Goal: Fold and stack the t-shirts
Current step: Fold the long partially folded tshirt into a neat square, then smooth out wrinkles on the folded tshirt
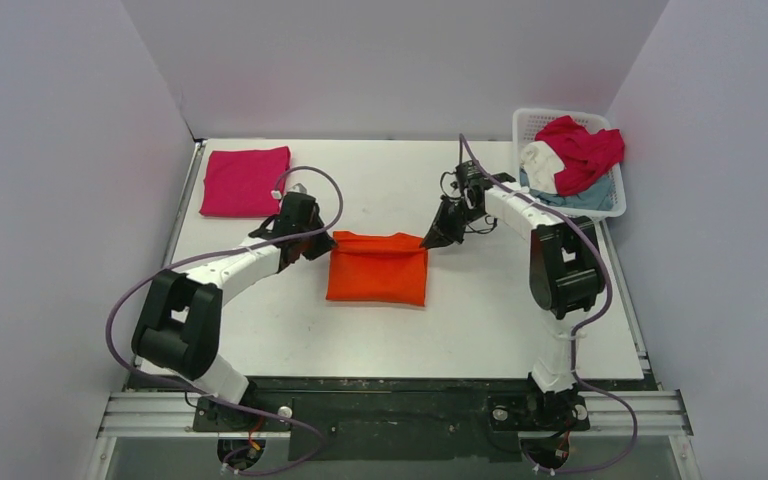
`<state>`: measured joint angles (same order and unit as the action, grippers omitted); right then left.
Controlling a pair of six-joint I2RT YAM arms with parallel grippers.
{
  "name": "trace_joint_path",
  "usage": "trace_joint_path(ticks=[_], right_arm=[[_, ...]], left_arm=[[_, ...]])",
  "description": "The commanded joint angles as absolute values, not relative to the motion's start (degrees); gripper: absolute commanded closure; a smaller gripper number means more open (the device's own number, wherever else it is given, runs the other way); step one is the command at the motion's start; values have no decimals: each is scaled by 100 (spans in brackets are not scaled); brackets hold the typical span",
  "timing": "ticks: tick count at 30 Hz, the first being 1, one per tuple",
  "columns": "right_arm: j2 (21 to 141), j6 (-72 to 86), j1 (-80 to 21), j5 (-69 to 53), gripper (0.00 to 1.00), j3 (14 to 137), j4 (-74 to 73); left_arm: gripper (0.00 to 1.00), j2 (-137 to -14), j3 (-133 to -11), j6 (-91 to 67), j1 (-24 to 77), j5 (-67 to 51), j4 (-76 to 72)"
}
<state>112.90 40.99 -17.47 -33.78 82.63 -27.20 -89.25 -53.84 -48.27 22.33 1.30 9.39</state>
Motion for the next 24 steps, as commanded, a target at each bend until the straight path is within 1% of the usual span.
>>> trace_joint_path(ticks=[1,2,3,4,5,6,7,8,10,13,17,20,24], right_arm=[[11623,3888,-1636,-3122,96,8795,-2606],[11715,3899,-1624,-3090,94,8949,-2579],[11737,3915,-1601,-3020,88,9014,-2577],[11732,3917,-1587,-2960,74,9102,-2558],[11698,3919,-1568,-2832,68,9135,-2553],[11582,3911,-1566,-2774,57,9161,-2552],[11508,3900,-1564,-2678,51,9113,-2564],[11336,3897,-1564,-2640,41,9074,-2577],[11007,3883,-1575,-2539,34,8829,-2590],[10355,3815,-1697,-2297,32,8241,-2576],[9723,3750,-2157,-2279,32,7634,-2352],[9640,3863,-2591,-2453,31,7456,-2047],[9958,4299,-2788,-2725,29,7443,-1277]], left_arm=[[97,-9249,-5722,-4652,2111,387,478],[92,-9314,-5762,-4661,2094,400,440],[88,-9428,-5896,-4646,2080,394,457],[74,-9486,-5985,-4600,2047,386,554],[66,-9576,-6179,-4568,2034,382,633],[47,-9605,-6280,-4484,2020,362,815],[39,-9580,-6461,-4439,2021,330,891],[24,-9470,-6509,-4371,2032,314,996],[19,-9199,-6546,-4326,2054,288,1084],[17,-8780,-6416,-4309,2148,413,1264],[15,-8355,-6095,-4313,2383,150,1223],[13,-8284,-5780,-4343,2452,-430,849],[12,-8640,-5843,-4303,2441,-903,580]])
